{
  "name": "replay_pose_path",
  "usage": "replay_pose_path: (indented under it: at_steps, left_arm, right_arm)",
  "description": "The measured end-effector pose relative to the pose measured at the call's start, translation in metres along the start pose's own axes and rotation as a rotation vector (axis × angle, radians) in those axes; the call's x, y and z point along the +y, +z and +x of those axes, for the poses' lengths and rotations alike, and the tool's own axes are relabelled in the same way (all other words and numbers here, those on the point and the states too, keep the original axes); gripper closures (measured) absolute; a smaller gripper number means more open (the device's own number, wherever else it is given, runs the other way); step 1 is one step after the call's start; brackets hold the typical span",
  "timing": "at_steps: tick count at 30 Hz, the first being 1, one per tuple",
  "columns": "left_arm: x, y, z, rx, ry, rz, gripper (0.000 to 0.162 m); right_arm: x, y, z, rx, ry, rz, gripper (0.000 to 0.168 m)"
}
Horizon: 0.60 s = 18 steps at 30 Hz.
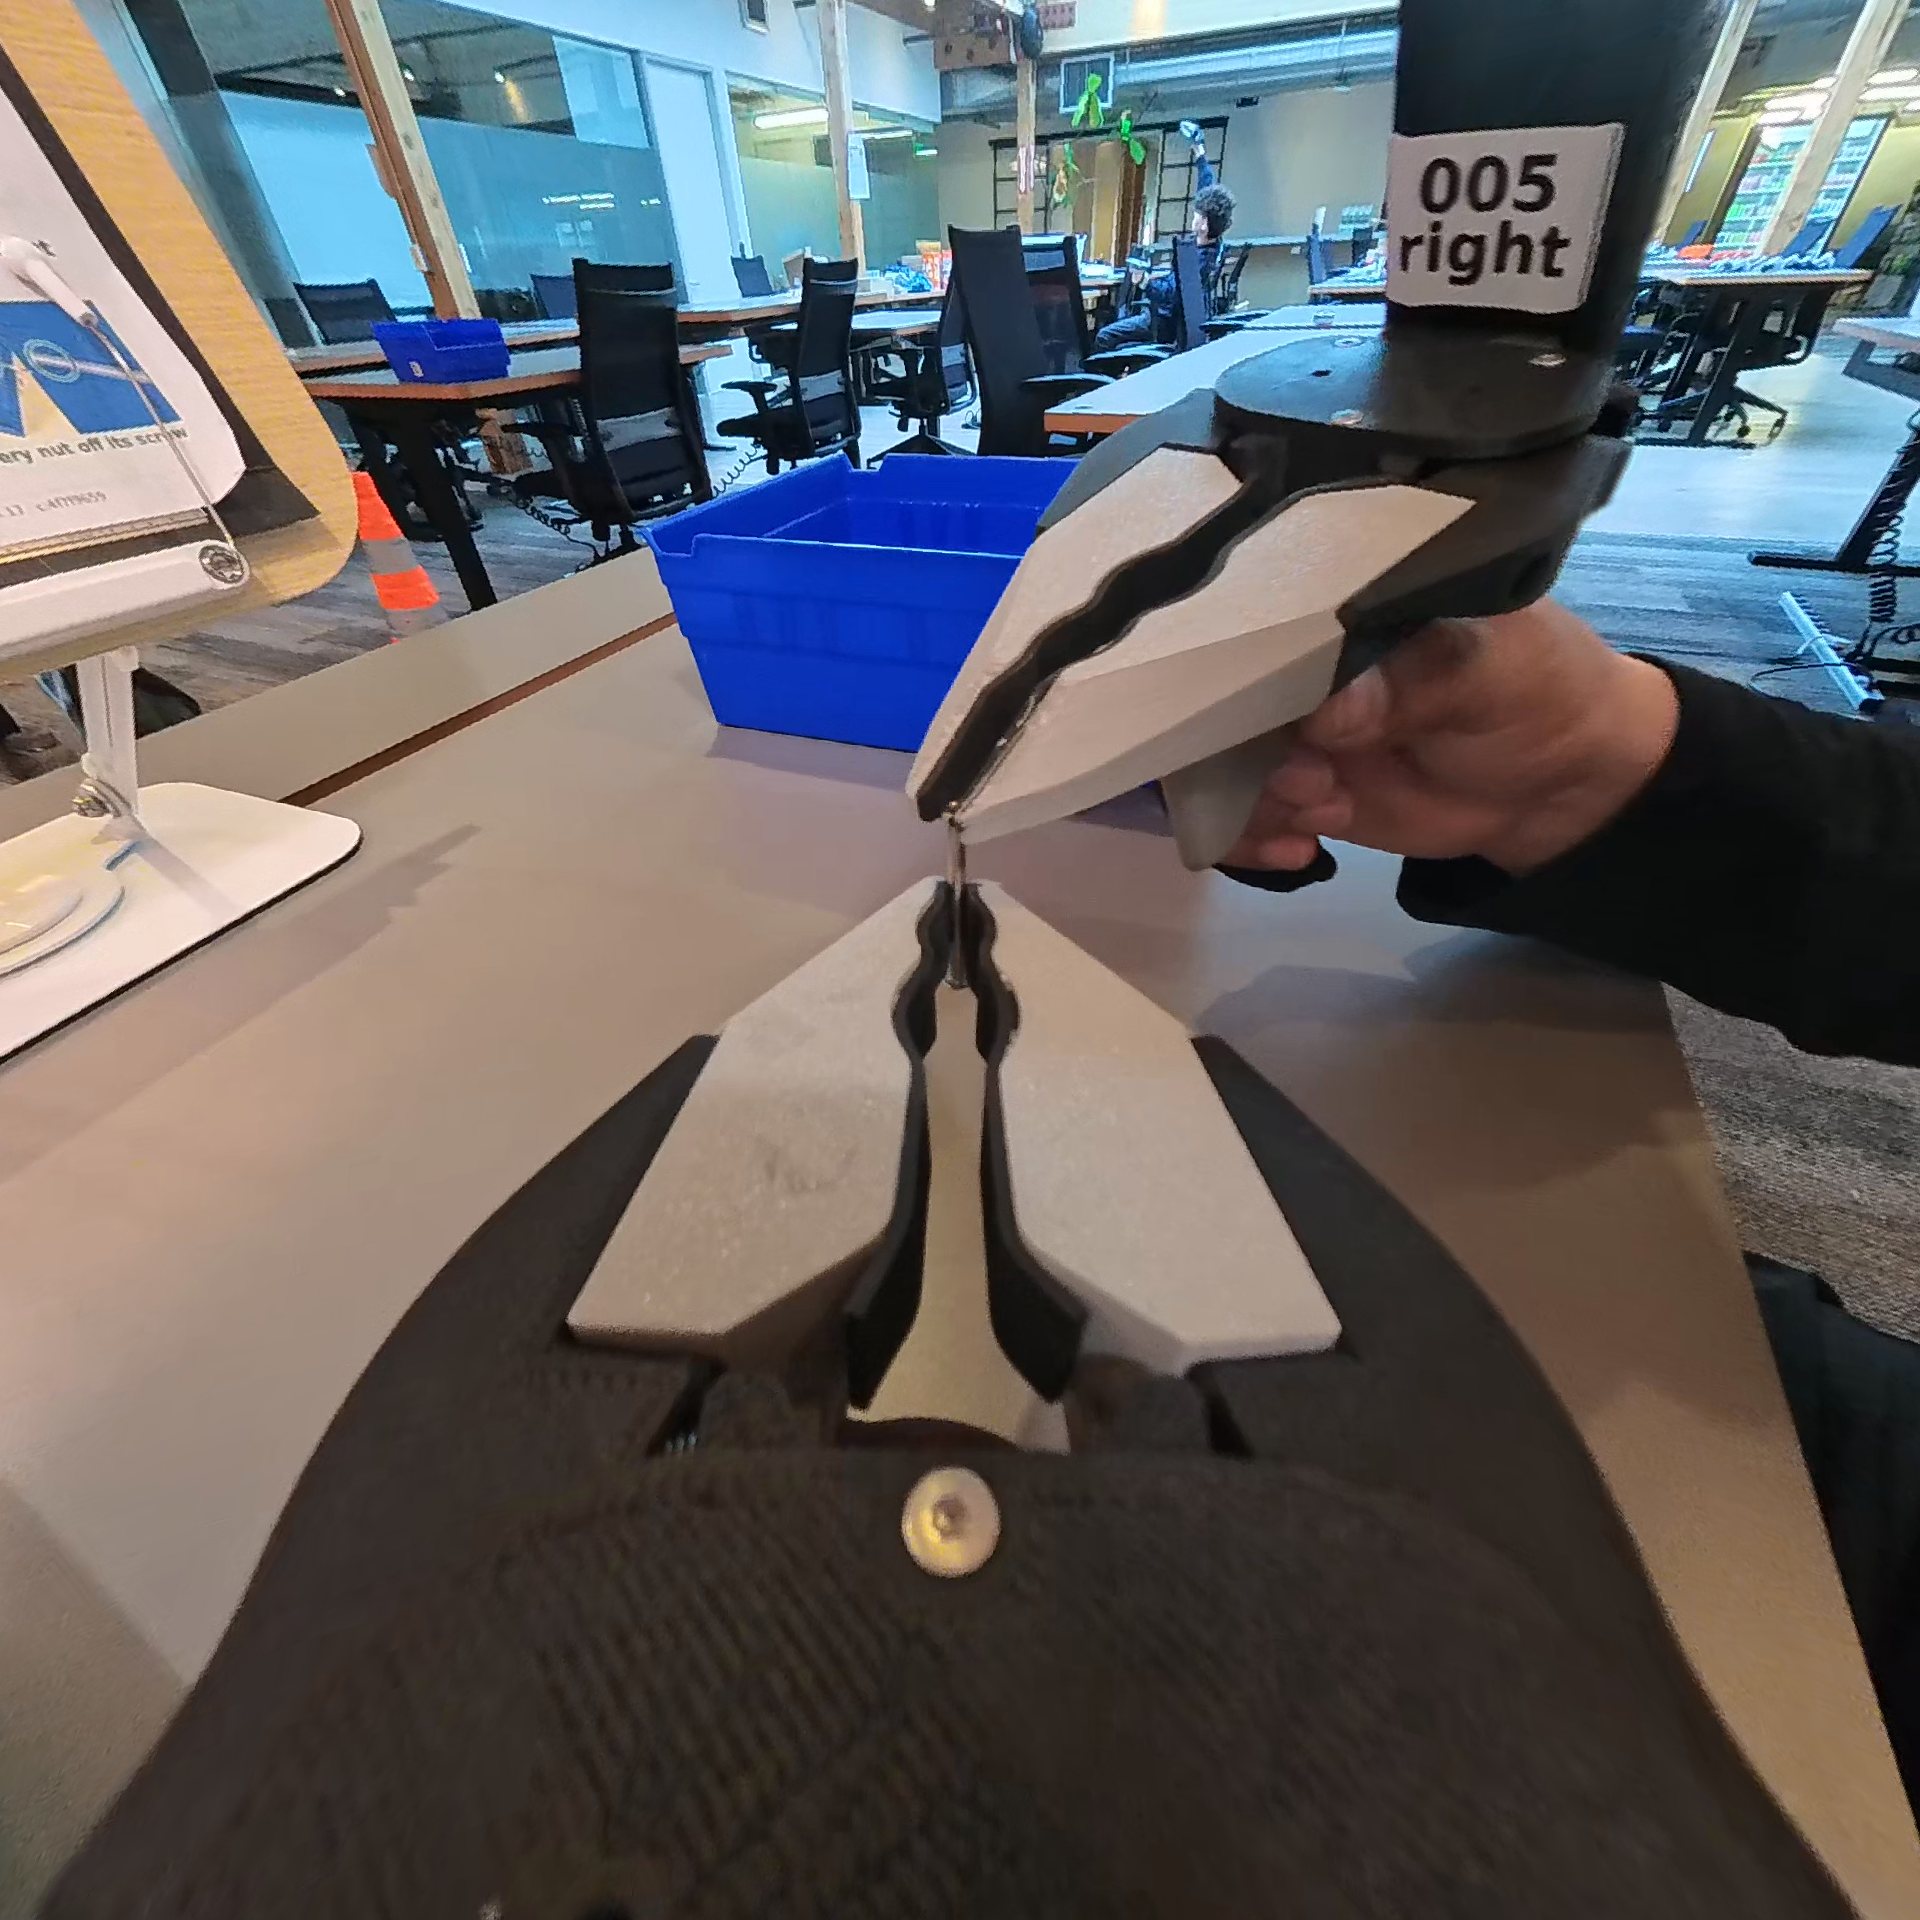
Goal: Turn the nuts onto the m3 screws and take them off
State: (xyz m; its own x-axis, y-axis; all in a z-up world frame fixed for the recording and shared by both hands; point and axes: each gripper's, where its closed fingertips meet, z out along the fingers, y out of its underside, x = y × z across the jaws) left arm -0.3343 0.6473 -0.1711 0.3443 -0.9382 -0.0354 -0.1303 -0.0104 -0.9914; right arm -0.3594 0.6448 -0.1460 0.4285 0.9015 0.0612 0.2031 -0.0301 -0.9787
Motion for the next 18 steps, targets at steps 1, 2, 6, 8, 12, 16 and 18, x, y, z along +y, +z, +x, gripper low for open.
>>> replay_pose_path:
  at_steps: [1, 2, 6, 8, 12, 16, 18]
  left_arm:
    - [0.0000, 0.0000, -0.0003, -0.004, 0.001, 0.000, 0.162]
    - [0.0004, 0.0003, -0.0007, -0.009, 0.002, -0.002, 0.162]
    - [0.0017, 0.0007, -0.0015, -0.020, 0.000, -0.009, 0.162]
    - [0.0020, 0.0009, -0.0018, -0.022, -0.004, -0.009, 0.162]
    - [0.0023, 0.0008, -0.0022, -0.024, -0.009, -0.009, 0.162]
    - [0.0028, 0.0011, -0.0017, -0.021, -0.012, -0.011, 0.162]
    - [0.0024, 0.0010, -0.0022, -0.023, -0.016, -0.008, 0.162]
  right_arm:
    - [0.0001, 0.0000, 0.0003, 0.007, 0.001, 0.000, 0.166]
    - [0.0004, 0.0002, 0.0006, 0.013, 0.003, -0.002, 0.166]
    - [0.0015, 0.0007, 0.0018, 0.040, 0.015, -0.003, 0.166]
    - [0.0017, 0.0012, 0.0022, 0.049, 0.021, -0.001, 0.166]
    - [0.0017, 0.0018, 0.0024, 0.057, 0.026, 0.005, 0.166]
    - [0.0020, 0.0015, 0.0020, 0.056, 0.027, 0.008, 0.166]
    - [0.0003, 0.0008, 0.0010, 0.048, 0.030, 0.021, 0.164]
